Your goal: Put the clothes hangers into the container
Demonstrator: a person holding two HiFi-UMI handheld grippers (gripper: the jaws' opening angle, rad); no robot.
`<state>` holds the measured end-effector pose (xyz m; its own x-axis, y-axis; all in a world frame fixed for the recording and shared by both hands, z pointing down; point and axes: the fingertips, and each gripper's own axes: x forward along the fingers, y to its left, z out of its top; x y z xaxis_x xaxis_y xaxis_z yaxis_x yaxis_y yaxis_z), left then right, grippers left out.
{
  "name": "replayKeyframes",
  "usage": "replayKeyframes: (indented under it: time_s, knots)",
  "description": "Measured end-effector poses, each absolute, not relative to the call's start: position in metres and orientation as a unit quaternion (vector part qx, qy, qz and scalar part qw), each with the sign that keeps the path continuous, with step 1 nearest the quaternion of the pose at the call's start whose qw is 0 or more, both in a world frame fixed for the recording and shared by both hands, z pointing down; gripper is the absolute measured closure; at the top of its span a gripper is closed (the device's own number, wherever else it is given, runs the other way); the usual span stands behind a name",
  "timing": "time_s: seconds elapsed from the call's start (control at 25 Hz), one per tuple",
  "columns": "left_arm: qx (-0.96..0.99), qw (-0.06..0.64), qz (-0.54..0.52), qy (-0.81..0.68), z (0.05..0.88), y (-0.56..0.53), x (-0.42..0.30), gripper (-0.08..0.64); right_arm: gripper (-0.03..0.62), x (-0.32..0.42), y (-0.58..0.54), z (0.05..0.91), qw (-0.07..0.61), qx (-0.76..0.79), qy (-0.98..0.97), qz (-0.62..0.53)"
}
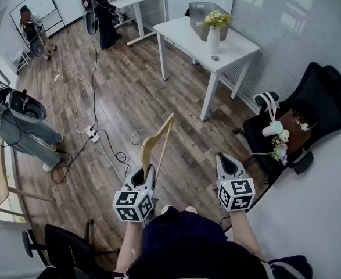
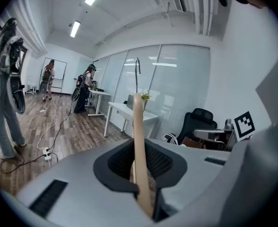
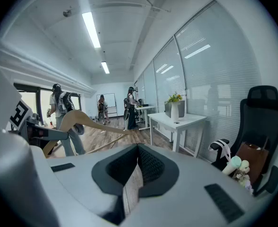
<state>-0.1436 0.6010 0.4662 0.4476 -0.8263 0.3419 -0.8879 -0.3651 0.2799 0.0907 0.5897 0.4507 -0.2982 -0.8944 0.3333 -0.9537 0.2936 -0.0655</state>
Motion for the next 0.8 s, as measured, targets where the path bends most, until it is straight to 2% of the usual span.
replayKeyframes:
  time_s: [0.44,0.8]
  knots:
    - [0.819,0.202,0.061,-0.534,0.458,0.602,-0.152,0.506,0.563,0.085,0.589,0.437,0.081,0.583,-0.797,0.133]
    - [0.819,0.196,0.061,-0.536,0.456,0.603,-0.17,0.506,0.563,0.067,0.593,0.438,0.085,0.581,-0.797,0.143]
